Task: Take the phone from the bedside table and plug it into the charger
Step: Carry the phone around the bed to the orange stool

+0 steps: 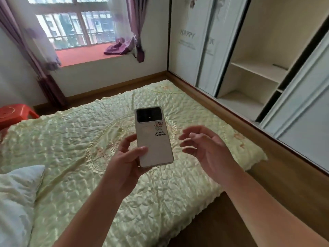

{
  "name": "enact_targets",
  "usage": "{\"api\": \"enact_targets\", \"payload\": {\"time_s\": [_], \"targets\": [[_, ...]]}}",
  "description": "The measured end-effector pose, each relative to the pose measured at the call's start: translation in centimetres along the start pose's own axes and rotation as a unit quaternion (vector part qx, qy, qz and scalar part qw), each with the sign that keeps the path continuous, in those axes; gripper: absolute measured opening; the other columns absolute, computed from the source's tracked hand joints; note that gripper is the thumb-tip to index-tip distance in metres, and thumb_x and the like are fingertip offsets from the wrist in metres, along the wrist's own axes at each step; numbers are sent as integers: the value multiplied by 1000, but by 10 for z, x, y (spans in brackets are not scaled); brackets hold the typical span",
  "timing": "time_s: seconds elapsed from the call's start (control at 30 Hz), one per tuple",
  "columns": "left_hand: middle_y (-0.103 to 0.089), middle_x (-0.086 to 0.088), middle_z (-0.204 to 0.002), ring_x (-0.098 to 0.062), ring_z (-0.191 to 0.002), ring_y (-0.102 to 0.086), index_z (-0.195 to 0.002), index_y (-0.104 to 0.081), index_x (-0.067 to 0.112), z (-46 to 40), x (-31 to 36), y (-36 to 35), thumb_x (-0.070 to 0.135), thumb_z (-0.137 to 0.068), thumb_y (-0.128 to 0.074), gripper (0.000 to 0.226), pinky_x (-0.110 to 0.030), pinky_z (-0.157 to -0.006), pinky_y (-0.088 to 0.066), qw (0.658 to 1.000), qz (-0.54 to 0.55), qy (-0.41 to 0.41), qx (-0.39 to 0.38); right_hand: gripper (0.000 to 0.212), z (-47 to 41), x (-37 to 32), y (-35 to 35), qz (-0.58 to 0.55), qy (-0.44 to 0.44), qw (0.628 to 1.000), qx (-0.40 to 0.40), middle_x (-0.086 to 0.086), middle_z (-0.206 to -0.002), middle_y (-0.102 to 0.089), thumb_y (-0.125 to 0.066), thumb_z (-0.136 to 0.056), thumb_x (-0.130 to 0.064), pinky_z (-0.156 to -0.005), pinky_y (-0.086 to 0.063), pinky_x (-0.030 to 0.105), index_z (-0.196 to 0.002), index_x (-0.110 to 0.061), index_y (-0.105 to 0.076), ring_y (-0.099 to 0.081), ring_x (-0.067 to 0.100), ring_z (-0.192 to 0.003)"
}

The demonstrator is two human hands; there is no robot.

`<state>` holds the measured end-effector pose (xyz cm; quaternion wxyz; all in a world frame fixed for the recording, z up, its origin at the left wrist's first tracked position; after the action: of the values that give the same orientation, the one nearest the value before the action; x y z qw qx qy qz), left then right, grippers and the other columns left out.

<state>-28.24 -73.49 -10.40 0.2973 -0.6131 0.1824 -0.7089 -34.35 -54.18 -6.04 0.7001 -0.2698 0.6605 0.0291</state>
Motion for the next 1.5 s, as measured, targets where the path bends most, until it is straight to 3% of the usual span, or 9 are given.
{"api": "enact_targets", "payload": {"time_s": [0.33, 0.53, 0.97, 1.13, 1.5], "targets": [[-74, -13, -102, -33, -82, -72, -99, -64, 23, -63, -30, -65, 2, -63, -73, 43, -31, -49, -55, 988, -34, 76, -130, 22, 44, -35, 71, 30, 60, 985, 161, 10, -91, -67, -56, -83, -14, -78, -47, 39, -103, -5, -62, -61, 26, -84], [-75, -13, -102, -34, -85, -72, -95, -68, 25, -82, -80, -138, 0, -70, -68, 35, -34, -54, -57, 974, -78, 109, -183, 19, 72, -51, 135, 25, 83, 975, 203, 8, -91, -67, -54, -86, -14, -78, -48, 37, -100, -8, -64, -61, 24, -86], [-73, -16, -108, -34, -86, -72, -117, -57, 18, -112, -232, -347, 0, -72, -65, 49, -32, -55, -57, 951, -100, 158, -247, 20, 147, -139, 351, 57, 117, 953, 273, 6, -92, -69, -56, -85, -19, -84, -49, 40, -100, -11, -66, -63, 24, -89], [-74, -17, -104, -33, -80, -73, -99, -67, 22, -116, -282, -424, 0, -72, -65, 35, -29, -49, -55, 936, -105, 180, -283, 26, 185, -171, 419, 133, 111, 937, 305, 4, -95, -71, -58, -83, -25, -86, -53, 38, -104, -13, -66, -66, 22, -90], [-75, -11, -106, -28, -82, -73, -112, -61, 19, -151, -357, -537, 8, -63, -73, 51, -31, -53, -56, 909, -140, 194, -342, 25, 215, -205, 531, 147, 129, 908, 372, 3, -95, -71, -59, -82, -33, -88, -52, 41, -101, -19, -68, -66, 23, -92]]}}
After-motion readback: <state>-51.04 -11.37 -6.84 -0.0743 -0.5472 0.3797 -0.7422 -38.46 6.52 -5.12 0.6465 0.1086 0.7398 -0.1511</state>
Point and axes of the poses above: each hand's wrist, its own z-axis away from the middle knuckle, its own y-axis out of the back of the hand, x = y × z, the point moved 7 cm from there along -z, towards the middle knuckle
